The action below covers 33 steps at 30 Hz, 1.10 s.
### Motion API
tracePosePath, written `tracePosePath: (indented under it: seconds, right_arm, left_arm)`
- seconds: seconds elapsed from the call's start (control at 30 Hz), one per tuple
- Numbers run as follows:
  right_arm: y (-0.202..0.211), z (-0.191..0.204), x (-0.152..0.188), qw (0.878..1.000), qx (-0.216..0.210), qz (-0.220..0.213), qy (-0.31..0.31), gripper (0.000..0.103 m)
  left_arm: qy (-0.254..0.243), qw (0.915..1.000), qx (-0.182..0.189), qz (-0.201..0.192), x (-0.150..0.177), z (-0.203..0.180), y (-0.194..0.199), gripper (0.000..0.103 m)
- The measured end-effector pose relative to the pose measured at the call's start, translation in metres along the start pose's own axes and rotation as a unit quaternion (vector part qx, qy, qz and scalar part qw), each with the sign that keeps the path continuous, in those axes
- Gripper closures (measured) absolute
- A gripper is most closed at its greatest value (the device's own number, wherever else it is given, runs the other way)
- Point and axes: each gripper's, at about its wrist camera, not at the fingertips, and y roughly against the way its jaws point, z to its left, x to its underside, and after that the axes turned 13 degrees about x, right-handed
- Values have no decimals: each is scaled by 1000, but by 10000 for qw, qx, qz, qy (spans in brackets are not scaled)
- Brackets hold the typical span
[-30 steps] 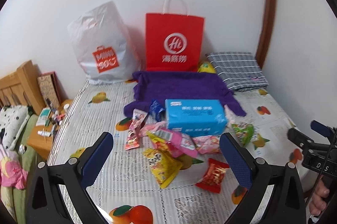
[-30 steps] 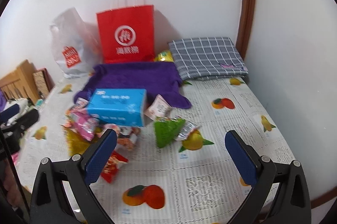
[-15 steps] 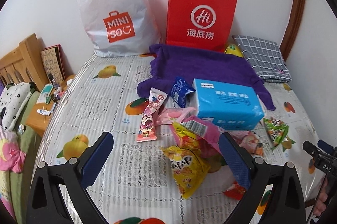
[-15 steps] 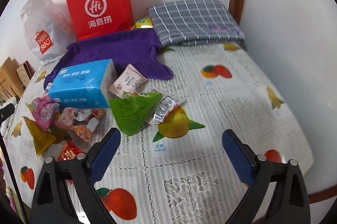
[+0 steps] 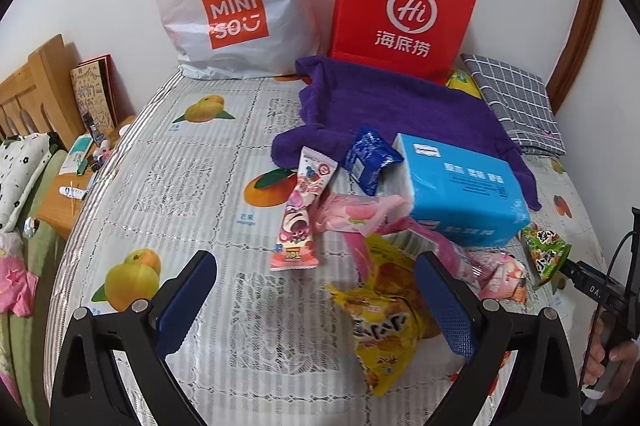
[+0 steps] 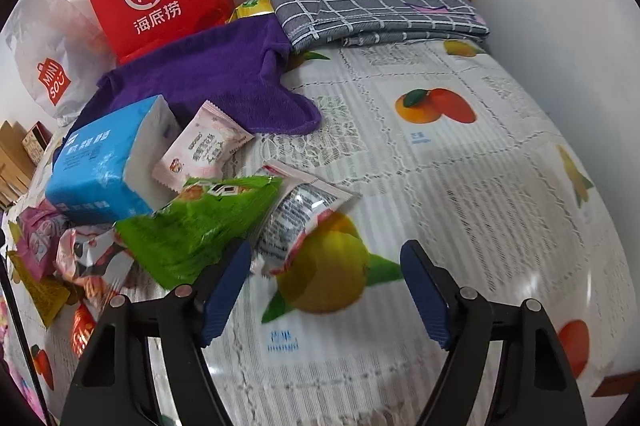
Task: Organize snacks
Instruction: 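Grasp the yellow chip bag with the left gripper while the right grasps the white-red packet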
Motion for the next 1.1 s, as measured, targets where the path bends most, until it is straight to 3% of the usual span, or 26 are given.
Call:
tracePosePath:
  seconds: [0.4, 0.43, 0.53, 0.63, 0.8, 0.93, 1.1]
  right_arm:
    - [-28, 22, -17, 9995, -269, 109, 75, 26]
    - [-29, 24, -17, 9996, -249, 69, 140, 27]
    - [-26, 26, -16, 9995, -237, -88, 206, 47]
    - [-22, 19, -16, 9993, -350, -65, 81, 51]
    - [-13, 9, -7, 9998, -152, -103, 70, 52]
    - [-6, 5, 8, 9996, -226, -122, 143, 52]
    - [-1, 2, 21, 9990, -274, -338, 107, 52]
  left_arm:
    - [0, 10000, -45, 20, -3, 2, -4, 4]
    - [7, 10000, -41, 12, -3, 3, -4, 4]
    - [16, 10000, 67, -15, -3, 4, -2, 4]
    - [45, 9999, 146, -22, 0, 6, 0, 4]
    - [81, 9996, 259, 58, 8, 8, -1, 4]
    - [-5, 9990, 397, 222, 18, 1, -10, 4]
    - [-144, 9976, 490, 459, 29, -11, -24, 12]
